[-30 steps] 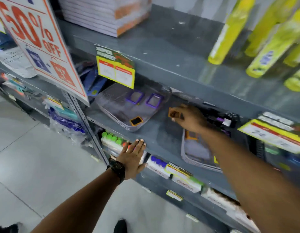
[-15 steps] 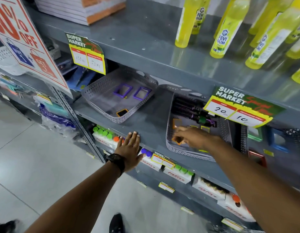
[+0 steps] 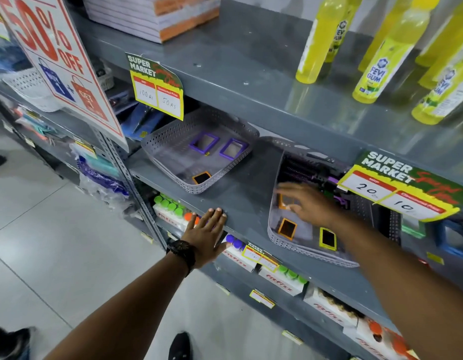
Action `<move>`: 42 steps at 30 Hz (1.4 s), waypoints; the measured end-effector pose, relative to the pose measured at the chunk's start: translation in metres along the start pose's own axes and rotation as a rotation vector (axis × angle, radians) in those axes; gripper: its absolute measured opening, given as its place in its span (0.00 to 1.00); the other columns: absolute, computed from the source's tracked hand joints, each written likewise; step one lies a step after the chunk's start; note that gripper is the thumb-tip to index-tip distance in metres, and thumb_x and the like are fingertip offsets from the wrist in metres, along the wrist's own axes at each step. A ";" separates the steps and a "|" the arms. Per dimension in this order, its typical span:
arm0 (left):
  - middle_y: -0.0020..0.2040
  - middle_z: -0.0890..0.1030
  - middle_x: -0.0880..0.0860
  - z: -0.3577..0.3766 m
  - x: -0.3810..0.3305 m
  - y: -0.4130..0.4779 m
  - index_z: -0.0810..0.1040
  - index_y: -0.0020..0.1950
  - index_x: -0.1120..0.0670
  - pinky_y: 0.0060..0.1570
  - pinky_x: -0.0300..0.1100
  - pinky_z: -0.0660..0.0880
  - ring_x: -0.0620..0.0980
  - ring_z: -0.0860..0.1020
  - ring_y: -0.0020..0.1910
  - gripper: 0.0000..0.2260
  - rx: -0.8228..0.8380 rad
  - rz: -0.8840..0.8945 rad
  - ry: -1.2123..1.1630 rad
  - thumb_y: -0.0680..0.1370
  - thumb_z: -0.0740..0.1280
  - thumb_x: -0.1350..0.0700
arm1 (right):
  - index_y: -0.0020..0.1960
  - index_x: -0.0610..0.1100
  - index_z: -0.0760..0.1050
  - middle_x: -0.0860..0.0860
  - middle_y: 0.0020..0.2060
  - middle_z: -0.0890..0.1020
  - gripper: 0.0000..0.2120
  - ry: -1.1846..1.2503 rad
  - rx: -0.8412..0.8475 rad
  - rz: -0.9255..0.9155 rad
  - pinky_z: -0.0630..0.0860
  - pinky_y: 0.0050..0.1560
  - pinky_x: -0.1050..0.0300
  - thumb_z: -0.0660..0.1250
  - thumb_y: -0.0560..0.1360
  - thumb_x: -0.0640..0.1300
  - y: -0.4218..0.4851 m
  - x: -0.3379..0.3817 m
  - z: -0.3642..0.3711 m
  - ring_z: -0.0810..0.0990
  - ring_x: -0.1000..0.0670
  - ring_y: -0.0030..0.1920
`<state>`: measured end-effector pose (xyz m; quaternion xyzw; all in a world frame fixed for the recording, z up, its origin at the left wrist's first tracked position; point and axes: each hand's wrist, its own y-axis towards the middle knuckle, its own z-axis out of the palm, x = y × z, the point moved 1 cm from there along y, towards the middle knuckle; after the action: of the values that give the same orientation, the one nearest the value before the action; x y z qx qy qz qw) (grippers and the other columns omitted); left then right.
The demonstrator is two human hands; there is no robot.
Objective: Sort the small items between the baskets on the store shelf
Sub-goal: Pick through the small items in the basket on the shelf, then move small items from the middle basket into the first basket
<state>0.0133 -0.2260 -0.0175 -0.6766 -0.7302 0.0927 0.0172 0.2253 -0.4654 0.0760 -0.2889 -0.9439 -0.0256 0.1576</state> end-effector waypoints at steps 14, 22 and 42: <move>0.80 0.55 0.53 0.013 0.043 0.003 0.51 0.80 0.51 0.74 0.62 0.51 0.57 0.55 0.78 0.34 -0.130 0.178 0.066 0.79 0.56 0.37 | 0.76 0.55 0.63 0.50 0.72 0.73 0.38 0.250 -0.050 -0.074 0.69 0.68 0.57 0.74 0.70 0.57 0.179 0.102 0.009 0.72 0.52 0.70; 0.80 0.55 0.53 0.014 0.047 0.006 0.50 0.79 0.51 0.74 0.63 0.50 0.57 0.52 0.78 0.34 -0.125 0.198 0.040 0.80 0.53 0.35 | 0.67 0.49 0.77 0.49 0.64 0.81 0.34 -0.006 0.240 0.032 0.76 0.63 0.53 0.79 0.63 0.58 0.234 0.127 0.043 0.80 0.47 0.64; 0.80 0.53 0.53 0.008 0.043 0.004 0.50 0.79 0.51 0.74 0.63 0.46 0.58 0.48 0.78 0.35 -0.100 0.186 0.018 0.78 0.51 0.32 | 0.49 0.39 0.84 0.39 0.45 0.86 0.07 0.096 0.116 0.047 0.79 0.47 0.52 0.72 0.73 0.40 0.239 0.131 0.032 0.85 0.46 0.49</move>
<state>0.0127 -0.1840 -0.0305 -0.7424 -0.6678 0.0515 -0.0186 0.2456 -0.1917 0.0762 -0.2998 -0.9282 0.0188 0.2196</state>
